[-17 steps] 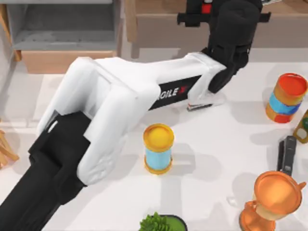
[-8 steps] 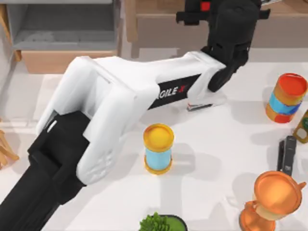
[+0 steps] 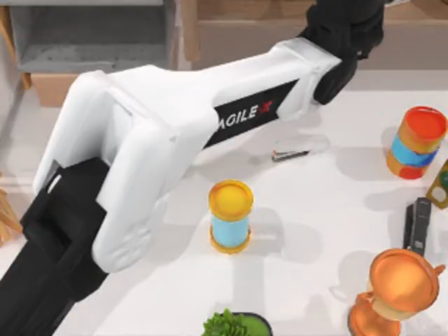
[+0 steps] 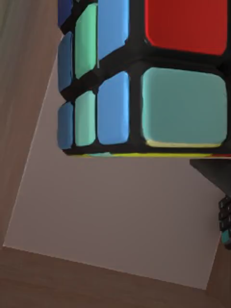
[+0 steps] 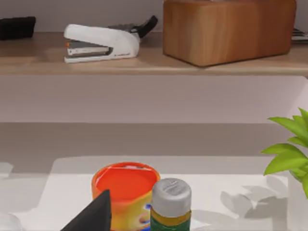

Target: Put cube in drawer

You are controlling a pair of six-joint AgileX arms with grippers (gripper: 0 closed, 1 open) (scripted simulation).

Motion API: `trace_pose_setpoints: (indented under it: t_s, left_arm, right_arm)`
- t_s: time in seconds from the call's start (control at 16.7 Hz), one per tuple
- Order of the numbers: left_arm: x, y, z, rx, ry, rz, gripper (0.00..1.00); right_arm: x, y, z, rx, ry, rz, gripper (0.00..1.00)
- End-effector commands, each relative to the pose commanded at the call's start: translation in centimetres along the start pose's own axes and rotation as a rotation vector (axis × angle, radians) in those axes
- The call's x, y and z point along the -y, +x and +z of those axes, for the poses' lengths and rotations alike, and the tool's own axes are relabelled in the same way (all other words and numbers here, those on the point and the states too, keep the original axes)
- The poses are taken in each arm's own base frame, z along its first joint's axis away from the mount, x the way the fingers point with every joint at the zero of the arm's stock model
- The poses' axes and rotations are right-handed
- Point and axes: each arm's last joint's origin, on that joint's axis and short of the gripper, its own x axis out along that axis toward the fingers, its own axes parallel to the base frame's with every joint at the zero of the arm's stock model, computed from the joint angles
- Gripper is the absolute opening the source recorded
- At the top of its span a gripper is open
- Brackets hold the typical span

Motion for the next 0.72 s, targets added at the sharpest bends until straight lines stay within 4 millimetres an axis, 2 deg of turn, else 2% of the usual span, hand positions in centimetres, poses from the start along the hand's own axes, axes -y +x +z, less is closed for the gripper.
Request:
trace_pose_setpoints:
  t_s: [0.12,0.36,0.48,0.72]
  left_arm:
    - [0.0,-0.7,-1.6,-0.055,0.066,-0.024,0.0]
    - [-1.4,-1.5,-5.9,-0.194,0.237,-0.062,0.0]
    - [-1.9,-1.6,-6.6,-0.219,0.266,-0.069,0.0]
    - [-1.7,-1.7,-6.4,-0.216,0.264,-0.07,0.0]
  right_arm:
    - [0.0,0.0,0.0,0.0,0.0,0.0,1.0]
    - [0.0,0.0,0.0,0.0,0.0,0.0,1.0]
    - [0.0,0.0,0.0,0.0,0.0,0.0,1.0]
    - [0.0,0.0,0.0,0.0,0.0,0.0,1.0]
